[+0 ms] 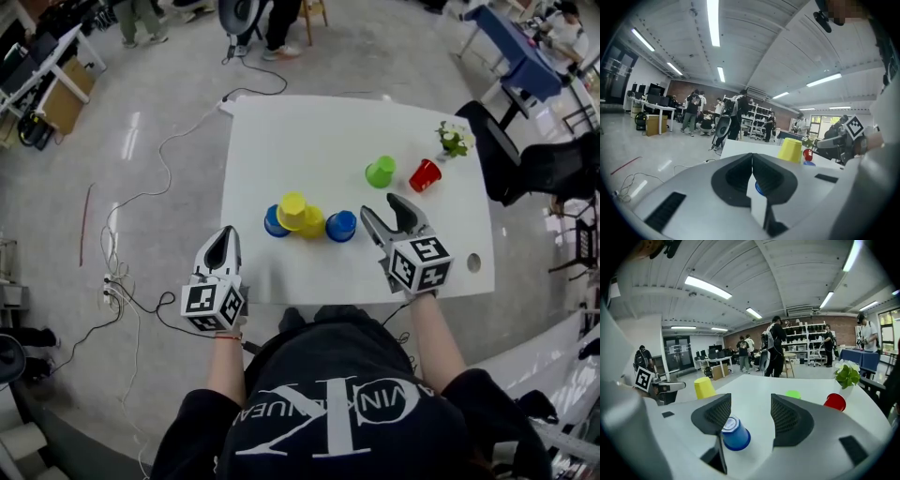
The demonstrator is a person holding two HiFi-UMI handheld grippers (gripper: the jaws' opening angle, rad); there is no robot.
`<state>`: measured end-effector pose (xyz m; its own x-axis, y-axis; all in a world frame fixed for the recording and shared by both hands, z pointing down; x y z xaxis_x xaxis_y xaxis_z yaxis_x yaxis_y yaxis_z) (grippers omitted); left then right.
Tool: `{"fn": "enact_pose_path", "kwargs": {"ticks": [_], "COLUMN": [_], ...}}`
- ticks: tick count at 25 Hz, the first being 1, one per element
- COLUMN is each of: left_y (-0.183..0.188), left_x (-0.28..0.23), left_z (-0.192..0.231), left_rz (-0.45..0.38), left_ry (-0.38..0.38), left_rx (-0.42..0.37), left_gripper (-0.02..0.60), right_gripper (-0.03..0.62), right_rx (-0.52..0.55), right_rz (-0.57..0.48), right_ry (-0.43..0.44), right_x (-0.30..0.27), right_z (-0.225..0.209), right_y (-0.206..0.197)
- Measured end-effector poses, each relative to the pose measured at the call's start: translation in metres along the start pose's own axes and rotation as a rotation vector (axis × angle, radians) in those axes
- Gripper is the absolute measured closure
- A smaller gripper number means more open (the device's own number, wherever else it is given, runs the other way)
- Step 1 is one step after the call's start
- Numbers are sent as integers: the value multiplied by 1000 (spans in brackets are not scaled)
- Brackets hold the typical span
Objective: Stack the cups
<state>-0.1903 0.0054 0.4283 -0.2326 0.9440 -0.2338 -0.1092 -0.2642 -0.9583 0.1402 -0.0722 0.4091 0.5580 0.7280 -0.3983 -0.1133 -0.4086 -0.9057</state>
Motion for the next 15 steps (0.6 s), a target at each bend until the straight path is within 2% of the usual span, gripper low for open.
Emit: {"fn": "enact_pose_path", "kwargs": {"ticks": [9,15], "left_y": [-4,-6], "left_x": [-11,-7], "left_z": [-22,-27], "left_rz": [33,54], "left_ry": [99,165], "left_rx": [12,24], "left_gripper": [577,577], "right_gripper": [315,305], "right_rx": [1,-8], "right_rz": [46,84], "right_ry": [-53,-72], "right_x": [-26,-58], "right_z": [-68,-98], "right_y": [-5,-15]}}
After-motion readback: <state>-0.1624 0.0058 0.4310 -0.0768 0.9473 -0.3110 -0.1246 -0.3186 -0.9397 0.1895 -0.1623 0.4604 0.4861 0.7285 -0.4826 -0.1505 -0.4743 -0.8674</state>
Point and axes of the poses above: the fingertips, and each gripper's own axes: x backward along the fingers, z to its left, y out of its top, the point moved 6 cm from there along x, backward along the fingers, and after that the axes turned 1 degree about -x, right-handed, at the moved point
